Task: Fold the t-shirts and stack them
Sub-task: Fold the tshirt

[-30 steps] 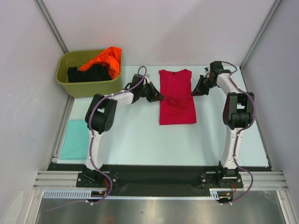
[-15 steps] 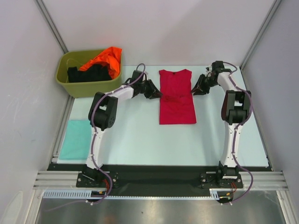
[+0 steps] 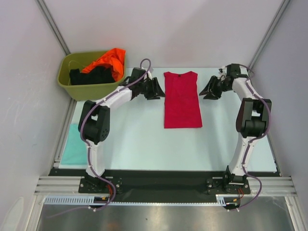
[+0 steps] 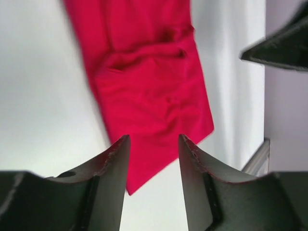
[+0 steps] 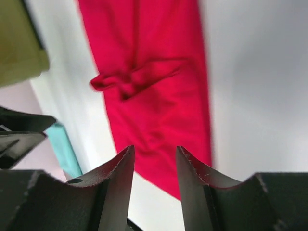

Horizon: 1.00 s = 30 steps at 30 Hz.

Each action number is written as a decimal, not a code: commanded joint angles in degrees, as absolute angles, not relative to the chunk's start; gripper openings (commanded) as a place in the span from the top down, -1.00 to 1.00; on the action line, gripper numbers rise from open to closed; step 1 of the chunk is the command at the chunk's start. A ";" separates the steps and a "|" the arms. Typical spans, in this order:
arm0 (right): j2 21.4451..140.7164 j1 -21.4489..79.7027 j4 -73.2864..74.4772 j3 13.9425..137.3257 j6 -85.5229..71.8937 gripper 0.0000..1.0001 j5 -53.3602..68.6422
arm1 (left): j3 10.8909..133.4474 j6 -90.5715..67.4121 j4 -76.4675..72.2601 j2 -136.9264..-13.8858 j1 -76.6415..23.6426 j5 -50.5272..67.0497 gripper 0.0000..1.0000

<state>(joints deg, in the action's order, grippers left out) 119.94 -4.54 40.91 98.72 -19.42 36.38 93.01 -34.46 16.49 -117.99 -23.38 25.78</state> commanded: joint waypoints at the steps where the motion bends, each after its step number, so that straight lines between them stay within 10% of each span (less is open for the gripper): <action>1: 118.21 -1.94 29.65 94.32 -23.97 0.12 42.70 | 87.38 -34.36 5.99 -116.53 -25.92 32.42 0.02; 14: 129.28 -1.06 35.41 107.04 -13.02 -0.13 35.60 | 101.06 -23.30 16.77 -126.29 -27.07 18.99 -0.17; 30: 135.62 -0.44 37.71 112.50 -10.11 0.15 34.01 | 110.47 -22.94 18.89 -136.31 -26.89 18.98 -0.15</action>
